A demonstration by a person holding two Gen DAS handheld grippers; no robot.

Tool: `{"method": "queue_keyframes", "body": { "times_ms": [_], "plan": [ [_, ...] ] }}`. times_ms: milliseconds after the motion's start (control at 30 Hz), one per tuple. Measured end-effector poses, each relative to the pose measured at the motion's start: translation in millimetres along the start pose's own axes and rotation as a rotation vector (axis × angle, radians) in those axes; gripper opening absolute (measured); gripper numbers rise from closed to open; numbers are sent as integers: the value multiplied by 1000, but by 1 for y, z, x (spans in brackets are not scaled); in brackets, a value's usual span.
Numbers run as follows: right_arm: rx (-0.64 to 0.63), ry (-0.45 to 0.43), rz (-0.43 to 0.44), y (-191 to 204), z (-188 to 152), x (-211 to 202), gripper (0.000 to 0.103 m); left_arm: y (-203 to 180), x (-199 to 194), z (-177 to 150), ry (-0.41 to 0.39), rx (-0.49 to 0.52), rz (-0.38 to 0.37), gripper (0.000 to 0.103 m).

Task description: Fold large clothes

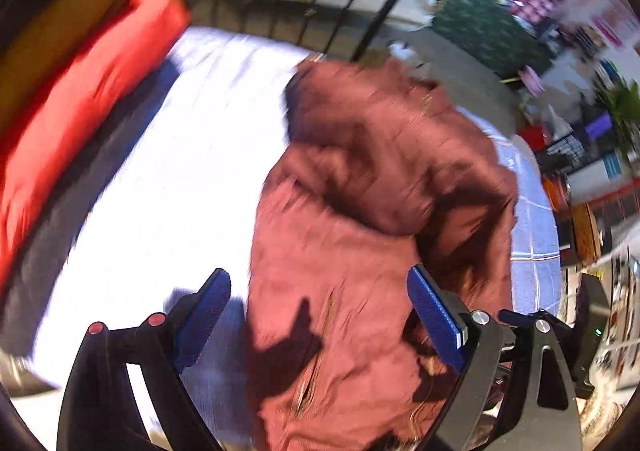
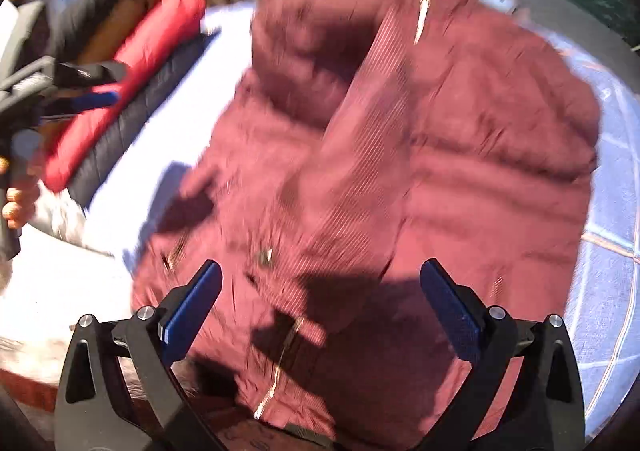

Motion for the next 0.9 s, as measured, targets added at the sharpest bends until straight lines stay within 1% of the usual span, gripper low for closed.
{"method": "queue_keyframes", "body": {
  "times_ms": [33, 67, 100, 133, 167, 200, 233, 300, 333, 367, 500, 567, 633, 733, 767, 833, 867, 900],
  "plan": [
    [5, 16, -2, -1, -1, 6, 97, 6, 5, -11, 14, -22, 7, 88],
    [4, 25, -36, -5, 0, 11, 94, 9, 9, -18, 22, -34, 9, 88],
    [-6, 25, -67, -8, 2, 12, 82, 10, 13, -22, 27, -40, 7, 88],
    [-15, 17, -85, -11, 5, 10, 65, 10, 17, -28, 37, -49, 1, 88],
    [-16, 0, -97, -15, 9, 5, 54, 8, 20, -33, 43, -53, -4, 88],
    [-16, -34, -102, -19, 15, -5, 33, 5, 25, -35, 52, -54, -8, 88],
    [-5, -81, -99, -25, 23, -19, 26, -1, 29, -35, 58, -50, -8, 88],
    [37, -170, -98, -41, 36, -45, 21, -7, 30, -32, 53, -31, 0, 88],
    [57, -200, -103, -51, 45, -57, 20, -11, 29, -29, 47, -17, 4, 88],
    [98, -248, -108, -69, 56, -76, 20, -17, 30, -26, 42, -1, 8, 88],
    [230, -337, -110, -127, 83, -119, 19, -28, 30, -17, 31, 41, 23, 88],
    [281, -345, -114, -153, 93, -128, 19, -37, 32, -13, 25, 58, 33, 88],
    [344, -354, -146, -184, 96, -134, 19, -39, 33, -15, 24, 68, 43, 88],
    [485, -323, -147, -232, 93, -127, 21, -36, 39, -20, 36, 65, 56, 88],
    [538, -330, -123, -247, 87, -127, 23, -34, 41, -21, 41, 58, 59, 88],
    [642, -332, -107, -265, 74, -126, 47, -29, 44, -24, 48, 41, 70, 88],
    [693, -344, -98, -274, 64, -128, 49, -25, 45, -26, 50, 26, 78, 88],
    [702, -362, -71, -276, 57, -130, 49, -21, 45, -27, 50, 15, 83, 88]
  ]
}}
Point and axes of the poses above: each gripper's, at about its wrist camera, not at the fingertips, and x roughly the way its jaws point, y to its left, z to its top, the point moved 8 cm from there along x, roughly the way its jaws point, and after that the axes turned 12 degrees about y, right-handed, at the moved point
